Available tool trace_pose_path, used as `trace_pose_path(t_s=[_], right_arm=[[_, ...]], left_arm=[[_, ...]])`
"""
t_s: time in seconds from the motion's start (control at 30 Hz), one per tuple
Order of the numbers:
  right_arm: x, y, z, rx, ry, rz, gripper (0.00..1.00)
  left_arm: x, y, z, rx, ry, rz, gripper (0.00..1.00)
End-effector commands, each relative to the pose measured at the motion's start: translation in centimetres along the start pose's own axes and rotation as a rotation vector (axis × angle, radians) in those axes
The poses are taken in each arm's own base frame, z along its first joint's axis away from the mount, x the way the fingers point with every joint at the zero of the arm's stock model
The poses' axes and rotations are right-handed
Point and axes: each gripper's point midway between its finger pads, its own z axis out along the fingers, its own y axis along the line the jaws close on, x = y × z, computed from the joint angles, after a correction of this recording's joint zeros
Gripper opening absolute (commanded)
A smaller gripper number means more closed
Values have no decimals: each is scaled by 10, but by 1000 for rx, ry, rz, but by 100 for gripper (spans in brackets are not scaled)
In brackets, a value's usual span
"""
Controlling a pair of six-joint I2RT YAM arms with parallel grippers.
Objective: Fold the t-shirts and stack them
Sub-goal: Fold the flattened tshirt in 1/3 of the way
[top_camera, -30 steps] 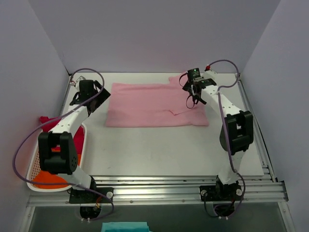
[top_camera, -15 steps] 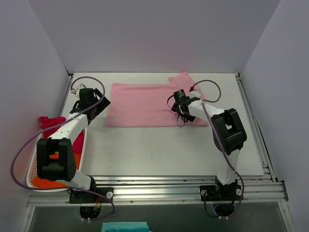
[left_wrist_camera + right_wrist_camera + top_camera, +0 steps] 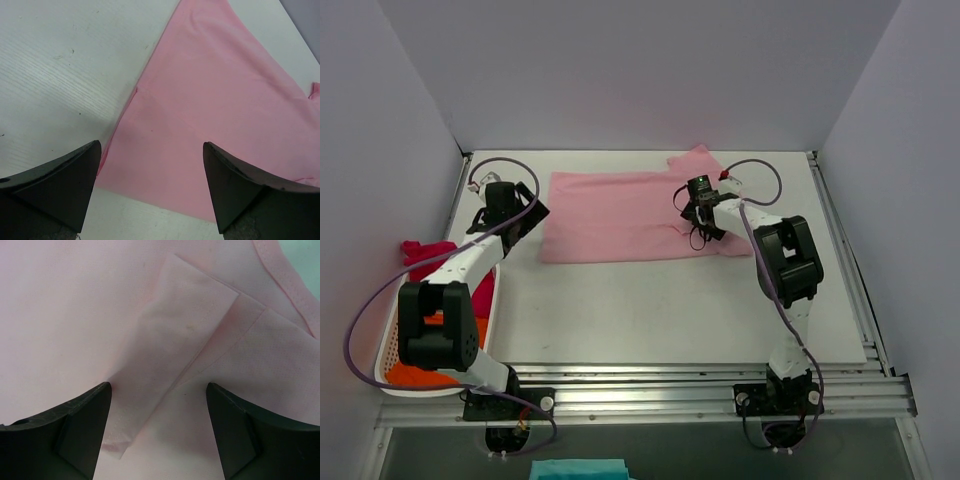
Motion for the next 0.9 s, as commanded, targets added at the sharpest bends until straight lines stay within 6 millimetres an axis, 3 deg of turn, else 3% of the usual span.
trace_pose_path(t_s=[0.0, 0.27, 0.87], right_arm=[[-6, 2, 5, 4, -2, -4, 72], [-6, 5, 21, 1, 19, -3, 66], [-35, 24, 10, -48, -6, 16, 65]], left_arm=[[-12, -11, 1, 41, -42, 7, 91], [-12, -9, 5, 38, -42, 8, 91], [-12, -7, 5, 28, -45, 11, 89]])
